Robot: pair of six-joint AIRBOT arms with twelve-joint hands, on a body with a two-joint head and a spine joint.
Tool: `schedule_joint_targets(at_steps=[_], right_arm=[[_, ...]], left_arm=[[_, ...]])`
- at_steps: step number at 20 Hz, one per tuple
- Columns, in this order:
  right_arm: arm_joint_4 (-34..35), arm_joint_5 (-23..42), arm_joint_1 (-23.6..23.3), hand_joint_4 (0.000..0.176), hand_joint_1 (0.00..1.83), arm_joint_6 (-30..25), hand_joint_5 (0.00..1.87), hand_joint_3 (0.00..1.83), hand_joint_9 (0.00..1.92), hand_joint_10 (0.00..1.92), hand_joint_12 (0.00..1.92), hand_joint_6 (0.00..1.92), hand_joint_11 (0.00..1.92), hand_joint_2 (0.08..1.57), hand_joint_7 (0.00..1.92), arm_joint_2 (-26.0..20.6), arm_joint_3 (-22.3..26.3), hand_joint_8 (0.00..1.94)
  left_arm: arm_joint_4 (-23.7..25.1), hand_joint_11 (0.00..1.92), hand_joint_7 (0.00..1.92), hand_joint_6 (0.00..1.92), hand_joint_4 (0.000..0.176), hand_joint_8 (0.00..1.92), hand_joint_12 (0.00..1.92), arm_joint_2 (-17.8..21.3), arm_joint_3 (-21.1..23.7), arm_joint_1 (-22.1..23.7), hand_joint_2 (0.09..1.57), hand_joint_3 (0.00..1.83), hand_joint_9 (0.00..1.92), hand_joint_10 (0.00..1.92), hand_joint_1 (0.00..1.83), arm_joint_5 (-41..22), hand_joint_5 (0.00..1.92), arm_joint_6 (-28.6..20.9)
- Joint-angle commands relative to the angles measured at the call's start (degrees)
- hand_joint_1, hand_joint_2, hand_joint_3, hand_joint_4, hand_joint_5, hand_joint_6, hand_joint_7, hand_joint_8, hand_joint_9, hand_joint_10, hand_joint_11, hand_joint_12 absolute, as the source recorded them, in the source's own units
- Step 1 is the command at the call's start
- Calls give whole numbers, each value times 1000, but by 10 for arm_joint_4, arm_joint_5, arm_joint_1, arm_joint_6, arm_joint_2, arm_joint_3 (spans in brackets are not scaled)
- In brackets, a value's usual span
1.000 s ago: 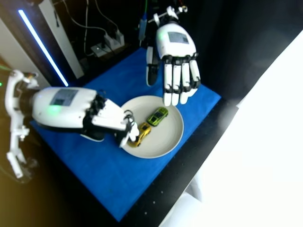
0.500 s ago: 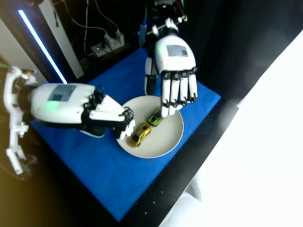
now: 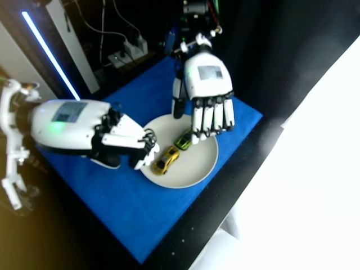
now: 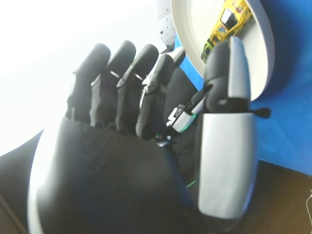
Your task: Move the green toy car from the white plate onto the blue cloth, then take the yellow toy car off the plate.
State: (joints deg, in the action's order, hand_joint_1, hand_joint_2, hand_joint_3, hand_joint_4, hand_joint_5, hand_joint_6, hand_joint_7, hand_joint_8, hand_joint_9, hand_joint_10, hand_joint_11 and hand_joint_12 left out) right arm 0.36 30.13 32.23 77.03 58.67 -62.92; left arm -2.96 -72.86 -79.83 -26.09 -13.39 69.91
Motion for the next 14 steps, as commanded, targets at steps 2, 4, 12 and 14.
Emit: schedule_joint_targets(at_steps=[2, 4, 12, 14], right_arm=[[-1, 76, -9, 0, 1273, 4, 731, 5, 255, 1410, 1921, 81, 105, 935, 470, -4, 1, 937], [-1, 77, -9, 0, 1278, 4, 736, 3, 273, 1422, 1921, 87, 138, 933, 479, -5, 2, 954], [-1, 81, -9, 0, 1184, 4, 682, 7, 454, 1256, 1866, 324, 266, 949, 608, -8, 4, 828], [-1, 82, -9, 0, 1177, 4, 616, 11, 429, 1302, 1899, 493, 269, 956, 592, -8, 4, 859]], left_arm=[[-10, 344, 769, 28, 0, 225, 1503, -4, -8, 2, 896, 0, 578, 787, 936, -58, 772, 2], [-12, 343, 772, 21, 0, 205, 1512, -6, -10, 0, 902, 1, 582, 782, 933, -57, 765, 2], [-25, 357, 829, 15, 0, 181, 1551, -16, -27, -6, 916, 0, 579, 875, 958, -49, 796, 2], [-29, 343, 831, 17, 0, 193, 1545, -19, -31, -8, 920, 1, 576, 880, 948, -47, 810, 2]])
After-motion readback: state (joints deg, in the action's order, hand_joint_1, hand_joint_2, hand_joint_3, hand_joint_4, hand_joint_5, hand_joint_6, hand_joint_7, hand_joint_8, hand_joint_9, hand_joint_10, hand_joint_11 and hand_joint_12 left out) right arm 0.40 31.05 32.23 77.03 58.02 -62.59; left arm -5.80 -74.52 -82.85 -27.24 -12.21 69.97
